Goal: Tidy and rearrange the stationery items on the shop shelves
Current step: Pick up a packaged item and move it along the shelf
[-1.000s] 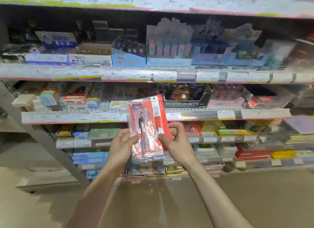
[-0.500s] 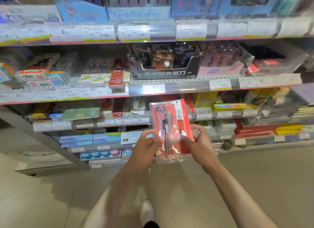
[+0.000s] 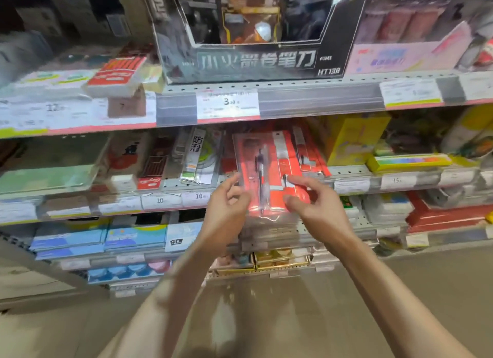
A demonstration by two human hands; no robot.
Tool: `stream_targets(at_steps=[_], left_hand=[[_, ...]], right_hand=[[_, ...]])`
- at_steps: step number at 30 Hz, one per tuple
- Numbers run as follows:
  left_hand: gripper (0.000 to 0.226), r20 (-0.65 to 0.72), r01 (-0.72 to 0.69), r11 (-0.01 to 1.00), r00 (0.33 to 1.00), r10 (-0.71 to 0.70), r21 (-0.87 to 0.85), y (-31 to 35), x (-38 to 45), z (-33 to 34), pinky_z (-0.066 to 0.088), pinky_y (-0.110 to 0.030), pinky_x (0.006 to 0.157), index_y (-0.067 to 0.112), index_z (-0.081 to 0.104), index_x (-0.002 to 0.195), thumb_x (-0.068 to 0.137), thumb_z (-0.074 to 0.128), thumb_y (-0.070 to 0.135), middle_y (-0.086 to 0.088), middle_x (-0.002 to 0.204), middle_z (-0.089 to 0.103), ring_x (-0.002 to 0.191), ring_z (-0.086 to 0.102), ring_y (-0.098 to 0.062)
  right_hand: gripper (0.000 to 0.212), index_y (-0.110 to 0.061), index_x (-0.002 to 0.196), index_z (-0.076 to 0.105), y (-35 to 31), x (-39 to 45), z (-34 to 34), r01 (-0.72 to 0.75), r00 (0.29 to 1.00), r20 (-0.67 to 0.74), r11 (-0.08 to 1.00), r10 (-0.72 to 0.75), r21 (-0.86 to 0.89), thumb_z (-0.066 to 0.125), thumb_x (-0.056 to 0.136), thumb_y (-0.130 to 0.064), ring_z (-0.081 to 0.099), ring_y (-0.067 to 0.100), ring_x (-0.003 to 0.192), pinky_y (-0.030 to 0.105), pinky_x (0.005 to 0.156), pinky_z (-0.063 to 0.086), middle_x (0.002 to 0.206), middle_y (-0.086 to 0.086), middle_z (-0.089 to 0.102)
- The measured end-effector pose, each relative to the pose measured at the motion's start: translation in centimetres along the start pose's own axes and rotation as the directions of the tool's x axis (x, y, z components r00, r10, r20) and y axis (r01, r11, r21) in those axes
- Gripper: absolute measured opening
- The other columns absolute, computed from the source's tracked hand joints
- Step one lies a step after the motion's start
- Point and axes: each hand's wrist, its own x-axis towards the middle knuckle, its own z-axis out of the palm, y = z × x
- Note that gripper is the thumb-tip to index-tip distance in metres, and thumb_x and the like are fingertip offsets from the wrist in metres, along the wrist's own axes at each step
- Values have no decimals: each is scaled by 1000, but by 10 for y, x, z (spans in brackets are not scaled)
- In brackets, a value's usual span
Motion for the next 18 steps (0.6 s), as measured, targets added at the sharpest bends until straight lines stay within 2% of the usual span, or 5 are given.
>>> stream_targets(at_steps=[3,8,11,13,18], left_hand=[[65,-34,-65,997,997,67,45,-2,31,5,41,-8,59,17,34,150,93,65,17,15,64,59,56,53,-1],[62,-52,-136,952,986,156,274,4,71,10,41,1,67,17,52,139,84,77,26,8,115,67,77,61,14],[54,-78,-237,788,938,338,568,6,78,13,51,-24,82,20,63,128,82,74,46,5,110,71,94,67,-10],[52,-65,-208,637,924,378,742,7,81,14,47,-32,71,19,68,119,84,67,57,-4,103,72,92,67,-27],[60,36,-226,472,925,378,852,-10,99,8,42,-43,106,34,49,142,91,47,65,4,157,36,135,42,-32]], right_hand=[[38,-18,127,65,1,36,9,52,998,-46,999,-52,0,71,90,-18,56,8,119,27,109,41,127,-7,63],[31,-13,119,69,6,94,17,168,976,-119,976,-185,-141,68,89,-9,57,9,115,9,98,39,129,1,61],[28,-19,114,72,12,114,23,159,968,-153,961,-197,-227,63,89,-9,57,19,124,29,112,39,135,5,59],[27,-18,114,73,14,115,23,174,963,-138,926,-231,-335,61,91,-12,51,20,131,22,114,30,142,6,52],[42,-18,133,63,24,109,14,293,939,52,708,-341,-642,57,94,-33,40,29,138,36,116,31,150,10,48]])
